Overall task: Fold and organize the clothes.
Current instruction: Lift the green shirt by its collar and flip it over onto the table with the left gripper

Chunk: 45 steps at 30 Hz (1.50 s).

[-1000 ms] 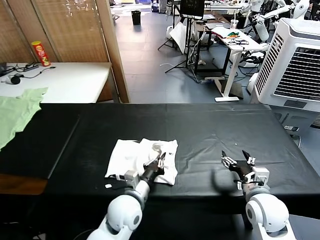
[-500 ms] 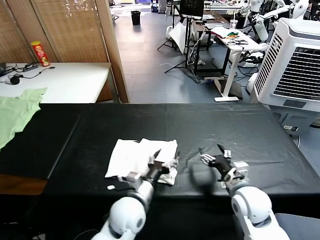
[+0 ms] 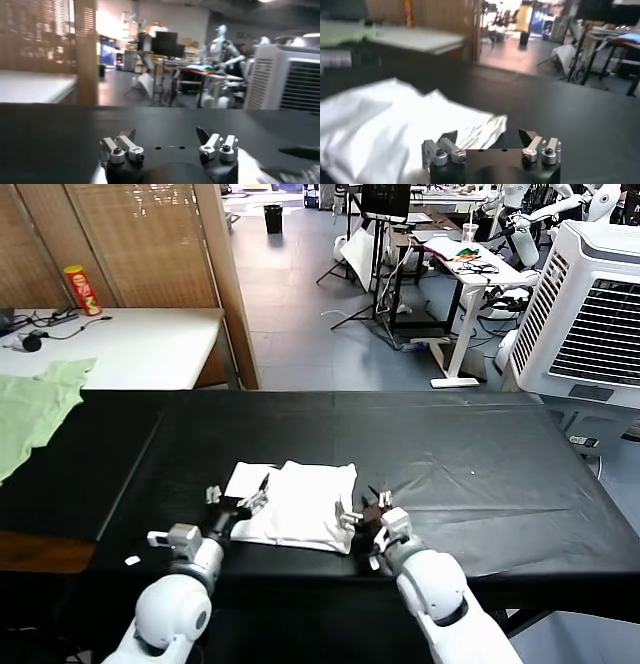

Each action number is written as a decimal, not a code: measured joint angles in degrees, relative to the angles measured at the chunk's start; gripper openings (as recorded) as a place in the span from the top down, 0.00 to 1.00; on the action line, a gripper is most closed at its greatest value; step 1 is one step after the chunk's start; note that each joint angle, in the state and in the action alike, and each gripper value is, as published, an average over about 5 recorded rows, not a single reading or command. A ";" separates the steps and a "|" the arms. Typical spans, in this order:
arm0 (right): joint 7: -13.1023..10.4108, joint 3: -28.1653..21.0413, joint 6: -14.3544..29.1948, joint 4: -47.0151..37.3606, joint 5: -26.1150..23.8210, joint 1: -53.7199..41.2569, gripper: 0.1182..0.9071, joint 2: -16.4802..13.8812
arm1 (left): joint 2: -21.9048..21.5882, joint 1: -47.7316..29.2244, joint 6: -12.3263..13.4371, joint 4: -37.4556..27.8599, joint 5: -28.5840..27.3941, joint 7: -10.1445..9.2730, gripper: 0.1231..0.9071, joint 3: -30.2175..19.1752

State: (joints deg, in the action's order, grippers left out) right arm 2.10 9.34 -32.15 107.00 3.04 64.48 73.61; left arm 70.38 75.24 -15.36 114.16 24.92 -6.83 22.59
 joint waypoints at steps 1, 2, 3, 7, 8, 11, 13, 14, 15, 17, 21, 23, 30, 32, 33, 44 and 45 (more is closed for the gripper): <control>-0.67 0.08 0.16 0.10 -0.01 0.20 0.14 0.10 | 0.04 -0.11 0.00 -0.29 0.68 -0.01 0.14 0.39; -1.45 0.25 0.52 0.29 0.33 0.41 0.14 0.22 | 0.07 -0.28 0.03 -0.61 1.34 0.01 0.14 0.79; -2.28 0.53 1.10 0.58 0.97 0.62 0.14 0.37 | 0.08 -0.48 0.07 -0.95 1.98 0.05 0.14 1.16; -4.65 2.27 4.77 2.41 5.67 1.48 0.14 1.06 | 0.13 -1.32 0.01 -2.54 6.45 0.77 0.14 2.67; -4.92 2.79 5.68 2.95 7.11 1.72 0.14 1.19 | 0.20 -1.46 -0.08 -3.00 8.16 1.03 0.14 3.03; -5.26 4.35 7.73 4.68 11.16 2.48 0.14 1.22 | 0.60 -1.62 -0.43 -4.36 13.67 1.46 0.14 4.07; -5.36 5.38 8.43 5.91 13.28 3.03 0.14 0.93 | 0.89 -1.56 -0.62 -5.22 17.29 1.47 0.14 4.72; -5.43 5.90 8.60 6.56 14.16 3.32 0.14 0.72 | 1.03 -1.49 -0.67 -5.61 18.85 1.45 0.14 5.01; -5.55 6.43 8.70 7.22 14.89 3.62 0.14 0.49 | 1.15 -1.41 -0.69 -5.98 20.20 1.43 0.14 5.25; -5.79 7.35 8.76 8.45 15.83 4.17 0.14 0.08 | 1.34 -1.24 -0.64 -6.68 22.01 1.42 0.14 5.55; -5.96 8.31 8.61 10.42 16.47 4.98 0.14 -0.29 | 1.61 -0.95 -0.60 -7.75 24.19 1.42 0.14 5.68; -6.00 8.43 8.53 10.95 16.50 5.14 0.14 -0.20 | 1.71 -0.78 -0.67 -8.01 25.00 1.43 0.14 5.70; -6.09 8.60 8.40 11.63 16.50 5.04 0.14 0.15 | 1.92 0.06 -1.87 -8.79 28.04 1.40 0.40 6.07; -6.11 8.72 8.39 11.72 16.50 5.06 0.14 0.15 | 2.00 0.31 -2.23 -8.92 29.12 1.40 0.55 6.11; -6.11 8.78 8.39 11.77 16.50 5.09 0.14 0.15 | 2.08 0.37 -2.30 -9.00 29.51 1.37 0.61 6.12; -6.31 10.14 8.28 12.16 14.75 6.02 0.14 0.45 | 1.24 -0.66 -2.80 -8.44 23.77 0.90 0.96 7.30; -6.43 10.36 8.13 12.15 14.25 6.17 0.14 0.49 | 0.75 -0.76 -2.88 -8.38 21.95 0.88 0.97 7.53</control>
State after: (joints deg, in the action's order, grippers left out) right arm -4.33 19.70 -24.01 119.15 17.29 70.65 74.10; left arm 71.13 74.48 -18.25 105.78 46.87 -5.95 30.12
